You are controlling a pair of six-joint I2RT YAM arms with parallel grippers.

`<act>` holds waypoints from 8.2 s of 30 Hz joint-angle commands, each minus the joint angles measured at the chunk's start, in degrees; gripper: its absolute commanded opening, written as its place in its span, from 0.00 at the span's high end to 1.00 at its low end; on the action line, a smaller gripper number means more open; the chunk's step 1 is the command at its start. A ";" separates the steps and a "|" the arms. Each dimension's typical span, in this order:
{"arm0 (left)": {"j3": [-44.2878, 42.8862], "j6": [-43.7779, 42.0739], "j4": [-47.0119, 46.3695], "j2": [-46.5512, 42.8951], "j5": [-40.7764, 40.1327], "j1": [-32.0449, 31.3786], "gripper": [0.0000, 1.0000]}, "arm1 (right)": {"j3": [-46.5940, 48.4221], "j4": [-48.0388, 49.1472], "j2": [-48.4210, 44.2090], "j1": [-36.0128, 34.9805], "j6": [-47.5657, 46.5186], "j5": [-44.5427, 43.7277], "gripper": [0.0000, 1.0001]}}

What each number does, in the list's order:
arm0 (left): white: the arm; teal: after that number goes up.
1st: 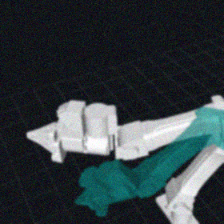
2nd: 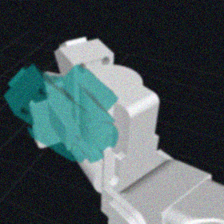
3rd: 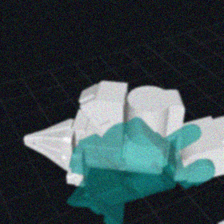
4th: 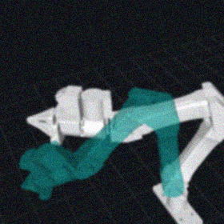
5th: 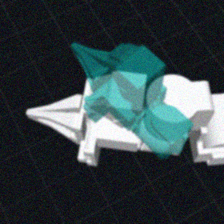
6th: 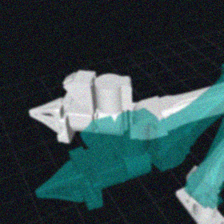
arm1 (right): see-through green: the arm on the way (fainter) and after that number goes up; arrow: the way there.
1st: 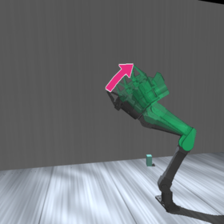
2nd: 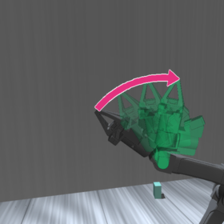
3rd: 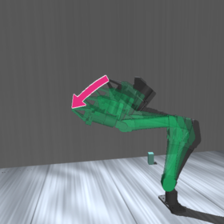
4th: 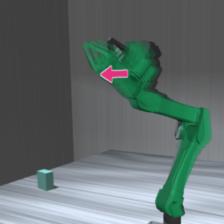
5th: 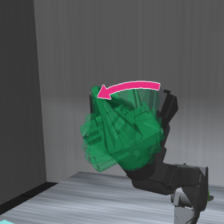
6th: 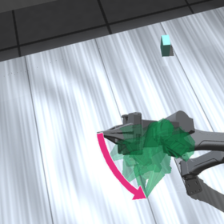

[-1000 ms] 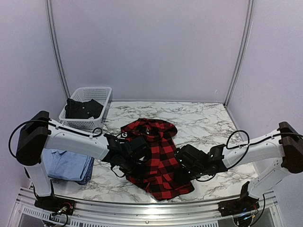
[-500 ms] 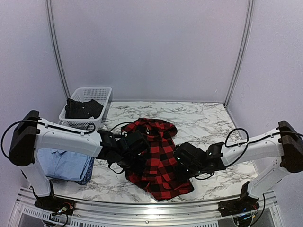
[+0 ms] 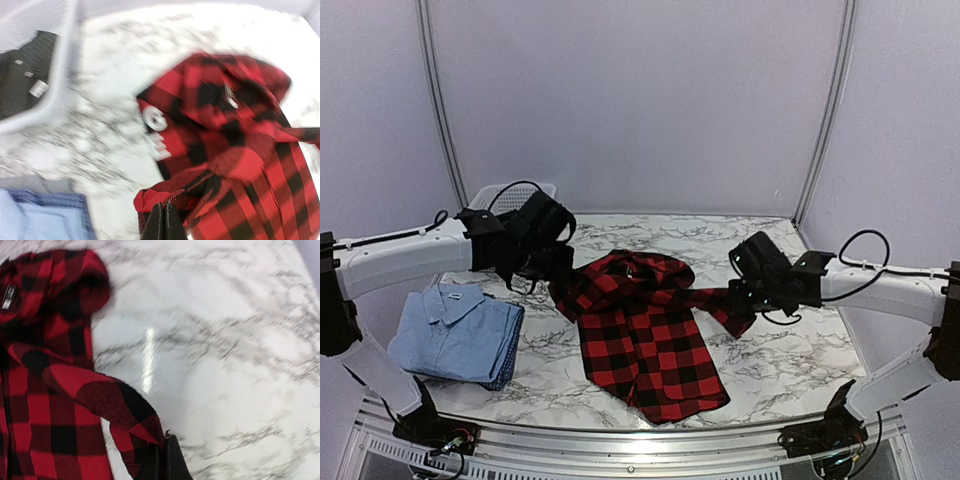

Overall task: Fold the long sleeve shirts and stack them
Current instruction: Flatten out the crumpled shirt at the center of the board, then move the flattened shirt to the center of the board, then smooth out the flattened shirt at the center of the board.

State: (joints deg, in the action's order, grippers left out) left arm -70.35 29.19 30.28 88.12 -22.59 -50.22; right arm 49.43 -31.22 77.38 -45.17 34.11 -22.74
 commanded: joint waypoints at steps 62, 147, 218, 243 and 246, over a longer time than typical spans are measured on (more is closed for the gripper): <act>-69.71 -11.57 0.17 35.46 17.29 37.65 1.00 | 13.77 16.25 18.97 21.01 -10.44 18.73 0.54; -23.18 6.20 -14.24 36.94 13.84 18.37 1.00 | -2.83 25.51 17.42 20.88 -7.65 16.67 0.52; 18.32 2.90 -17.98 8.48 30.64 -13.24 0.93 | -5.14 25.56 18.89 26.96 -10.70 17.33 0.51; 9.52 -0.71 -17.54 21.78 31.69 -13.77 0.94 | -3.67 24.11 16.66 23.69 -10.16 15.70 0.50; 12.87 -0.71 -15.64 18.78 31.11 -13.77 0.94 | -4.20 24.37 16.58 24.21 -10.11 15.75 0.50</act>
State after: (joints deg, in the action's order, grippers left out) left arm -63.07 29.10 6.79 109.25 8.99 -63.42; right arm 45.78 -7.90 94.28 -21.56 23.51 -6.59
